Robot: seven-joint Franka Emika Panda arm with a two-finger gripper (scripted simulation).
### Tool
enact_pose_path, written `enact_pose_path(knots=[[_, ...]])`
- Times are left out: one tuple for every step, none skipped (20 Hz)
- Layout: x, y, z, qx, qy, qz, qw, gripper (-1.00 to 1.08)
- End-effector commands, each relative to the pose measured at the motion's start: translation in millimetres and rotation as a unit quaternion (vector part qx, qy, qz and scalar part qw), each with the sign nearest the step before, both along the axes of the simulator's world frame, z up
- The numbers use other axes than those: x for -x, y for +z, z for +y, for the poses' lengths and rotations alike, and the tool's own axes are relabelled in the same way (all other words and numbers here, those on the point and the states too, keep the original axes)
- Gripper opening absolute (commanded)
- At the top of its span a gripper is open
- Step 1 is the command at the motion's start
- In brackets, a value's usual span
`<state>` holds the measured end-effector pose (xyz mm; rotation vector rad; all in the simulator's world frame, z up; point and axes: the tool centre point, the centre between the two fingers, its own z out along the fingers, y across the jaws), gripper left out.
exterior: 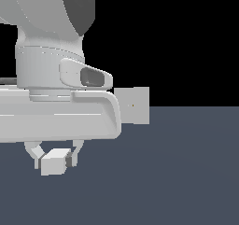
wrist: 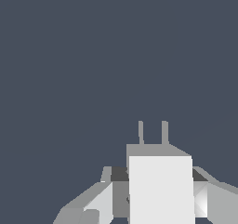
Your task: Plug the charger into the wall socket.
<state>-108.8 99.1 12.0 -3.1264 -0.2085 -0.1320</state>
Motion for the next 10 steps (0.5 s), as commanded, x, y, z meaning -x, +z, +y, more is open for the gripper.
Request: enact_pose_path(knots=[[-0.3,-0.2,0.0,0.0,0.0,0.0,1.0,-1.0],[-0.3,-0.2,0.0,0.0,0.0,0.0,1.0,-1.0],[-0.3,-0.2,0.0,0.0,0.0,0.0,1.0,-1.0],[-0.3,-0.2,0.0,0.0,0.0,0.0,1.0,-1.0],[-0.3,-0.2,0.0,0.0,0.0,0.0,1.0,-1.0],[-0.3,-0.2,0.0,0.0,0.0,0.0,1.0,-1.0],[-0.3,-0.2,0.0,0.0,0.0,0.0,1.0,-1.0],[0.0,0.1,0.0,0.0,0.0,0.0,1.0,-1.0],[-0.2,0.2,-0.2,0.0,0.0,0.0,1.0,-1.0],[-0.9,0.9,-0.9,0.0,-0.002,0.0,1.0,-1.0]])
